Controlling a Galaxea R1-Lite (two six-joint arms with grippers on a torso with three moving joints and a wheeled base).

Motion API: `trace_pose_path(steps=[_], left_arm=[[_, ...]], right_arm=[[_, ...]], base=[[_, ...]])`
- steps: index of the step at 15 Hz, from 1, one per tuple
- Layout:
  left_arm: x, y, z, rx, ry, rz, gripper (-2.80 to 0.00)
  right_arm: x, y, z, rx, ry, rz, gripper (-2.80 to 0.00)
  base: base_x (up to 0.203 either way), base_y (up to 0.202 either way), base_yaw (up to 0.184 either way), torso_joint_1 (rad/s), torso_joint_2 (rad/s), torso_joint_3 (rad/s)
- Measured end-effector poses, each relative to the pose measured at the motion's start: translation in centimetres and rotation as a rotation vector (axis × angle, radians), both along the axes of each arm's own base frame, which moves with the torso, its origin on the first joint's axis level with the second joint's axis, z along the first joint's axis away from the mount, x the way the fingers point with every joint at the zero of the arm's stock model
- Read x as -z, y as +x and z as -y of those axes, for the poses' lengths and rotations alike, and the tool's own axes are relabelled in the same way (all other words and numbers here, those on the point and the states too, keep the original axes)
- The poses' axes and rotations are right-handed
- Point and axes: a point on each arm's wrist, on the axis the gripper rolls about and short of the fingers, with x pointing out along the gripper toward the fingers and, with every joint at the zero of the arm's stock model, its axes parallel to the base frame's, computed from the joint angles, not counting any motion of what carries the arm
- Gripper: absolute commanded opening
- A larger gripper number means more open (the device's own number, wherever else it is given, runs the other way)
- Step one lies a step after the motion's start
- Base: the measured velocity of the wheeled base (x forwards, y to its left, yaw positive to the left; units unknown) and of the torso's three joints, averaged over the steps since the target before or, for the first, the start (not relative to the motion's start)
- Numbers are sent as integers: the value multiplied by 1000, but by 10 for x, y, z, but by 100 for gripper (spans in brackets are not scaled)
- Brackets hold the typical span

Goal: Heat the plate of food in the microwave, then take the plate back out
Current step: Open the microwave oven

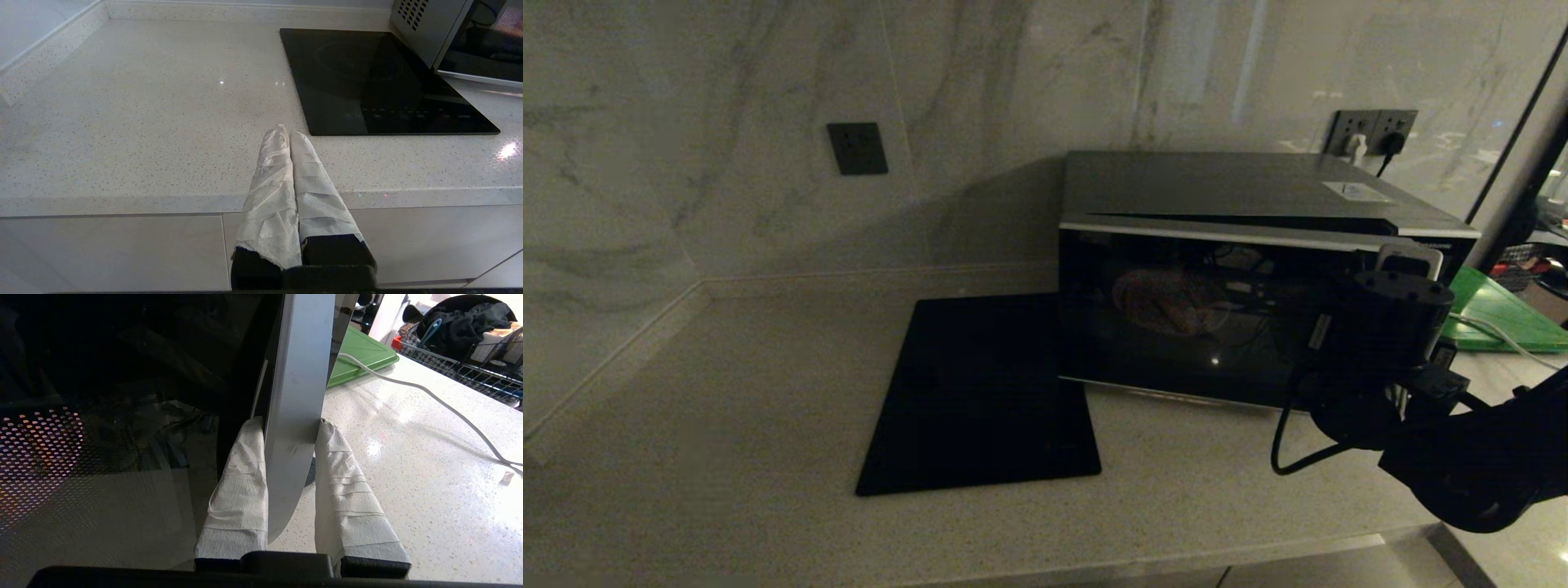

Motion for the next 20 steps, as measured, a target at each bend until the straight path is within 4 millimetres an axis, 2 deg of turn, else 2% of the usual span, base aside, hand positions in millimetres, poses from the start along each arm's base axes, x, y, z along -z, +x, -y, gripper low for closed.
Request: trace_pose_path(steps=[5, 6, 14, 17, 20], left_arm=[[0, 0, 0, 0, 0, 0, -280], [0, 0, 0, 0, 0, 0, -280], [0, 0, 0, 0, 0, -1, -280], [0, 0, 0, 0, 0, 0, -280], [0, 0, 0, -1, 0, 0, -280]], right_arm=[[2, -1, 0, 0, -3, -8, -280], [2, 0, 0, 1, -4, -9, 0], [8, 0, -1, -8, -18, -35, 0], [3, -5, -12, -44, -15, -19, 0], [-17, -17, -34, -120, -14, 18, 0]], base=[[0, 0, 0, 0, 0, 0], [0, 0, 0, 0, 0, 0], [0, 0, 0, 0, 0, 0], [0, 0, 0, 0, 0, 0], [0, 0, 0, 0, 0, 0]])
